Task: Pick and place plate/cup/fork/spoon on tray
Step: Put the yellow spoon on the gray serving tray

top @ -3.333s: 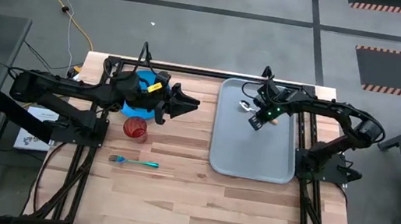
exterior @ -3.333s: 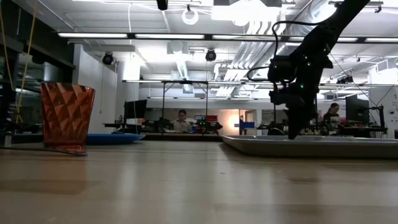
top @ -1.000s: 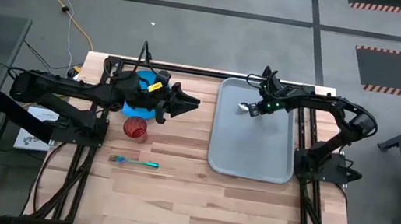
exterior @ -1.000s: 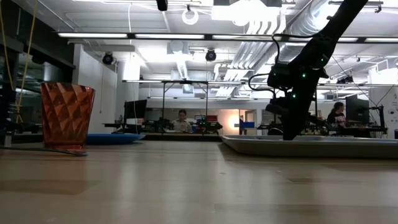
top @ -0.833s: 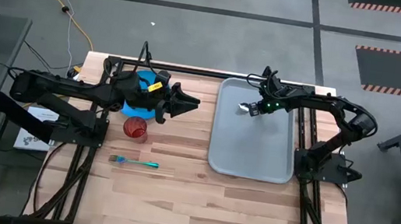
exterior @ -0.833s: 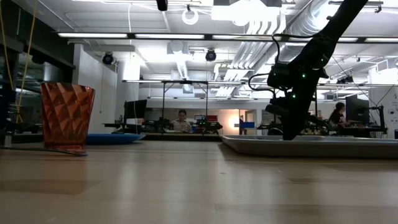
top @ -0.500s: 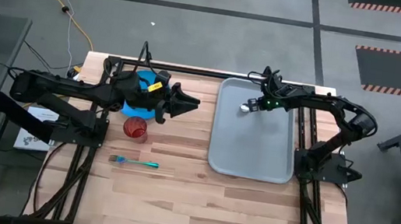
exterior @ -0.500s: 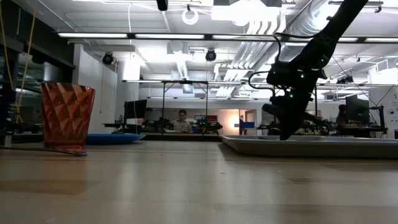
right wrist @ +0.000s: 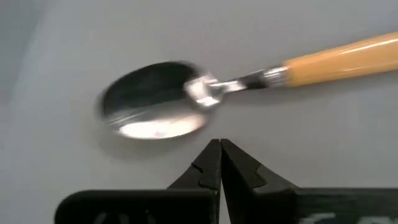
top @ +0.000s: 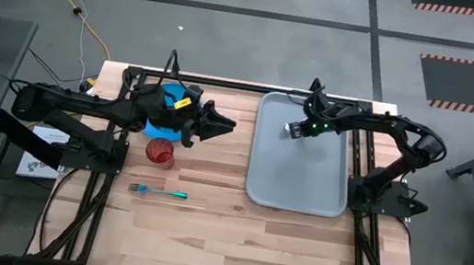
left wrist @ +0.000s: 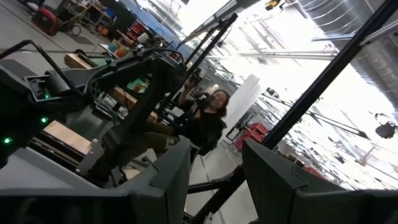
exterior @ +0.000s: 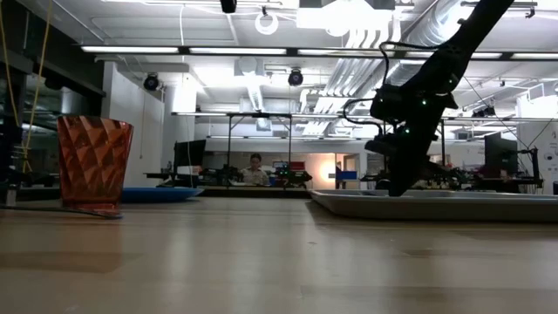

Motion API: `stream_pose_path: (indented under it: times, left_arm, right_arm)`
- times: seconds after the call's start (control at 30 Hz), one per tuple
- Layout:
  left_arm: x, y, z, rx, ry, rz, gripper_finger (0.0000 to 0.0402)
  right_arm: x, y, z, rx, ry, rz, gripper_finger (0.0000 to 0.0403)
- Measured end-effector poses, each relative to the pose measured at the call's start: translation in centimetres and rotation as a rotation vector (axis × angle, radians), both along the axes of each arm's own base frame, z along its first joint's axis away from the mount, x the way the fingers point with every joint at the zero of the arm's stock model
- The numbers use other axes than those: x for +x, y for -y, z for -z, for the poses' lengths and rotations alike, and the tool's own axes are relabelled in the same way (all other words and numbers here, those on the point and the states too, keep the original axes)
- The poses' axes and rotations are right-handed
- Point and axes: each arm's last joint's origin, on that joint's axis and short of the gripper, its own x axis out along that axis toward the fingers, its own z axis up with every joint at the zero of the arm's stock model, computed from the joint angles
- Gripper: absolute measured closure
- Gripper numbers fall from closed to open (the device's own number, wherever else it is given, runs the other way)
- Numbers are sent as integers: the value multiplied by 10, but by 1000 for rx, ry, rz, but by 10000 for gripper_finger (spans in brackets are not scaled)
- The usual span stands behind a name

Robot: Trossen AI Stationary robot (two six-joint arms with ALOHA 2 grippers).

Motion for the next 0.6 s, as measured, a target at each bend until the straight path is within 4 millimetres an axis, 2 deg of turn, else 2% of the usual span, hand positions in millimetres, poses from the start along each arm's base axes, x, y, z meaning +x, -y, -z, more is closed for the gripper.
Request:
stream_pose_path:
  times: [0.23,0.6]
  left_arm:
    - [0,0,0,0,1,-1,266]
    - [0,0,0,0,0,-1,266]
  right_arm:
    - [22,-24,-1,-39,3,-23,403]
    - [28,-19,-2,-82,58,46,403]
